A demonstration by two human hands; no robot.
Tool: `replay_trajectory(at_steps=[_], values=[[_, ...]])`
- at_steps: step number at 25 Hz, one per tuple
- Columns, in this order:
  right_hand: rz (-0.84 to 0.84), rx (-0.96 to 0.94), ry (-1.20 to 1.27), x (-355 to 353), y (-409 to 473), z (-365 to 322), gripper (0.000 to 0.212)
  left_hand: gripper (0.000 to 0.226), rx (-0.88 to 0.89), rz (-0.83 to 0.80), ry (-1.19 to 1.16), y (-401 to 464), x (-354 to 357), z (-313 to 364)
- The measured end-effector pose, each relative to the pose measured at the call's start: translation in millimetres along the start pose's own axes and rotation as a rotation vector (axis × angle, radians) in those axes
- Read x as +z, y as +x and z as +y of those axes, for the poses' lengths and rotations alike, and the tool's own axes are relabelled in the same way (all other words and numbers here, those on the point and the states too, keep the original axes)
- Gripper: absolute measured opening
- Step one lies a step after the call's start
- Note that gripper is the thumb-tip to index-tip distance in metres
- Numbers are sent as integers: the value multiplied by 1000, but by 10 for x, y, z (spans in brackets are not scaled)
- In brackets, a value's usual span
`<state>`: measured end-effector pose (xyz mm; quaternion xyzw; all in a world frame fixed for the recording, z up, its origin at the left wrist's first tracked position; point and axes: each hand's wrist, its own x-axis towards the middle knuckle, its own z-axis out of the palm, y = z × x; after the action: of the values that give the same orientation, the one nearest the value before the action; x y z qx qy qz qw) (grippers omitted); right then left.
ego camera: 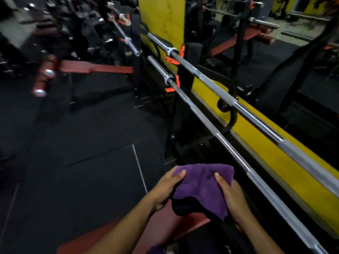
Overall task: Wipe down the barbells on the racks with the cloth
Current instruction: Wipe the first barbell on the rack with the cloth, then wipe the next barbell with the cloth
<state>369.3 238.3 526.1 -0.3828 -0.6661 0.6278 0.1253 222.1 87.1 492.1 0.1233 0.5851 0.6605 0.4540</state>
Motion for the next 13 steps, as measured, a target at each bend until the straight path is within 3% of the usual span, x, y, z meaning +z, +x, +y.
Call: replay_trajectory(at_steps=[1,4,7,9,13], values=[[-4,-29,-34,-37,-74,88,61,40,22,51,30,-112,17,-49],[4,-74,32,-175,-334,389,12,36,53,119,131,-525,107,-244],[-83,-56,60,-120,-719,814,11,40,39,168,229,-1050,135,-601],[-181,2,105,36,-945,984,12,30,53,228,250,-1465,56,-773],[-430,-42,-25,468,-1287,1018,14,22,78,429,224,-2386,-269,-989]])
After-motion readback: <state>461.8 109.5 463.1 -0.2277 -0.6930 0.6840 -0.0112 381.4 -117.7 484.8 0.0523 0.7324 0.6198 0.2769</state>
